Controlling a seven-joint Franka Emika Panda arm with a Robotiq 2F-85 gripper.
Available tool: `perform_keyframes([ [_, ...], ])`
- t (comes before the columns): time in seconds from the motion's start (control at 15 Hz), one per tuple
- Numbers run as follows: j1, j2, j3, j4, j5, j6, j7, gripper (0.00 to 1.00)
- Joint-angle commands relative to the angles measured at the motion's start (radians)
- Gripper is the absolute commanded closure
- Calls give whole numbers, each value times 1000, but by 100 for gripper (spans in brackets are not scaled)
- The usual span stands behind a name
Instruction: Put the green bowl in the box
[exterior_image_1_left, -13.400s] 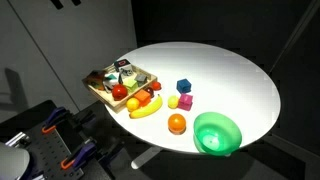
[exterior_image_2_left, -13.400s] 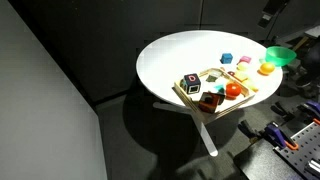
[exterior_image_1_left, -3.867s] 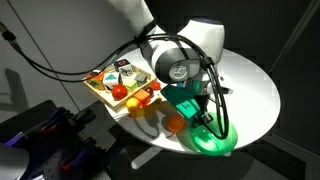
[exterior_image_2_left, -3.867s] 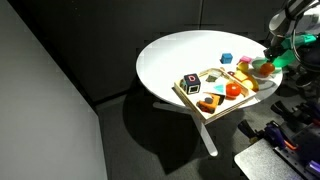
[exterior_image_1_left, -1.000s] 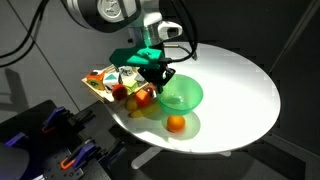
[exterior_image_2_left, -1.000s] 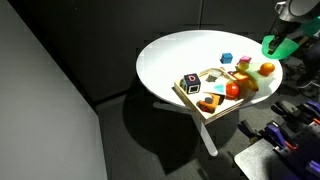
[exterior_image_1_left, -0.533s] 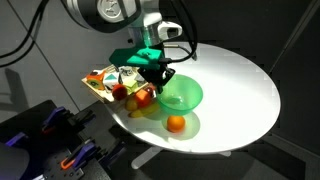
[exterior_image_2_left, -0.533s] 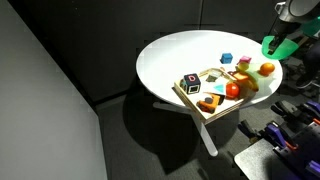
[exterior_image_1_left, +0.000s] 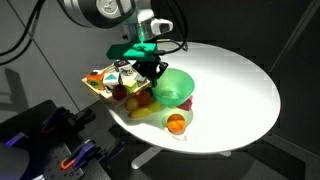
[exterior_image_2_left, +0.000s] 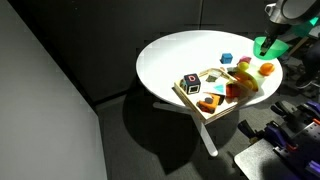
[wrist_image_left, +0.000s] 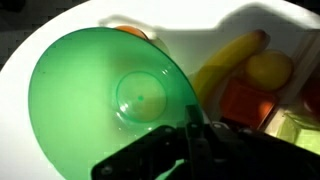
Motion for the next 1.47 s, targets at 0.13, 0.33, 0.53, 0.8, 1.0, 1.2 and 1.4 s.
perform_keyframes([
  [0.13,61,-32,26,-30,-128,17,70,99],
  [0.33,95,-34,40,-35,-223,13,127,98],
  [0.53,127,-41,55,-46,-303,12,182,99],
  [0.8,158,-57,78,-68,-376,11,227,98],
  [1.0,172,-67,100,-86,-382,13,225,98],
  [1.2,184,-70,125,-109,-351,24,202,98],
  [1.4,196,-66,148,-128,-329,49,190,98],
])
